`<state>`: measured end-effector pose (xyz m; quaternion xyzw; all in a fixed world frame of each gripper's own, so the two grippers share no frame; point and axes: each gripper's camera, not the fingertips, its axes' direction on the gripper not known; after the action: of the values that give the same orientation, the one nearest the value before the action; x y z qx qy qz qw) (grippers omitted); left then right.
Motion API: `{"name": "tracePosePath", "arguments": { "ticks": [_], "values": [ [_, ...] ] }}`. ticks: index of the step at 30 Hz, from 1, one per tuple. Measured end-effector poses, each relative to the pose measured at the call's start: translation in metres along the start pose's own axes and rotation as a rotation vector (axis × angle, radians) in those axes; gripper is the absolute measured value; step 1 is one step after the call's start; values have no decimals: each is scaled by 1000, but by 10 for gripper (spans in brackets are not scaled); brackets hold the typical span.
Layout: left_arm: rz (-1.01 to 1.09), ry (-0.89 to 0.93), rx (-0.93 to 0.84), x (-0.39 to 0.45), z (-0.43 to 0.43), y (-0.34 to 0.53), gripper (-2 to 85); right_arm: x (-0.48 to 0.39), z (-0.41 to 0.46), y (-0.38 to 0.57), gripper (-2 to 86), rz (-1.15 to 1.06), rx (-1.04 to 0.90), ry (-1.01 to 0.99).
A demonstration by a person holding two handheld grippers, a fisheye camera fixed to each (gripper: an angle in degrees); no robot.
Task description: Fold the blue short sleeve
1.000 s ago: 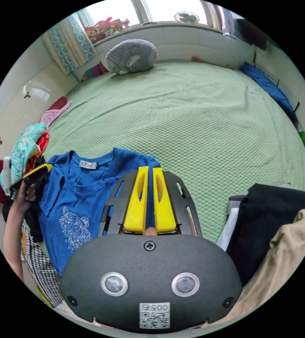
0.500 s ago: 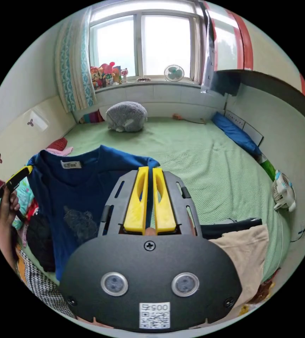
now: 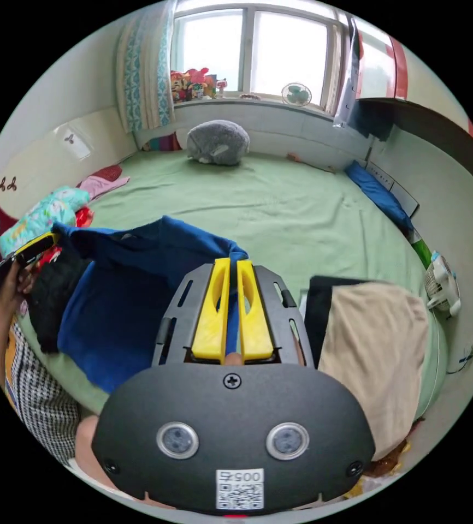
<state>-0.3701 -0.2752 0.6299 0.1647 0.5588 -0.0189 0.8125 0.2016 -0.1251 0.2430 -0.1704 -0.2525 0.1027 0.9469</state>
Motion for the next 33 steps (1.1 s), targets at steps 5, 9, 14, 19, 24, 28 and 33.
{"name": "tracePosePath", "arguments": {
  "ticks": [5,9,14,19,24,28,33],
  "values": [
    [-167,-13,-257,-24,8,130,26,-26,29,121,3,-35,-374,45],
    [-188,10,-179,-25,-22,167,31,-27,-1,158,11,-25,-302,49],
    [-183,42,-217,-14,-33,178,100,-6,-30,156,31,90,-271,-54],
    [-242,5,-267,-4,-11,184,111,-5,-15,146,33,128,-313,-55],
    [-234,13,-350,19,18,197,95,-17,20,162,27,155,-424,-40],
    [-195,-75,-379,40,15,202,40,-27,8,172,-7,141,-361,-43],
    [-101,-116,-379,70,-19,207,34,-19,-30,180,-16,110,-327,-82]
  ]
}}
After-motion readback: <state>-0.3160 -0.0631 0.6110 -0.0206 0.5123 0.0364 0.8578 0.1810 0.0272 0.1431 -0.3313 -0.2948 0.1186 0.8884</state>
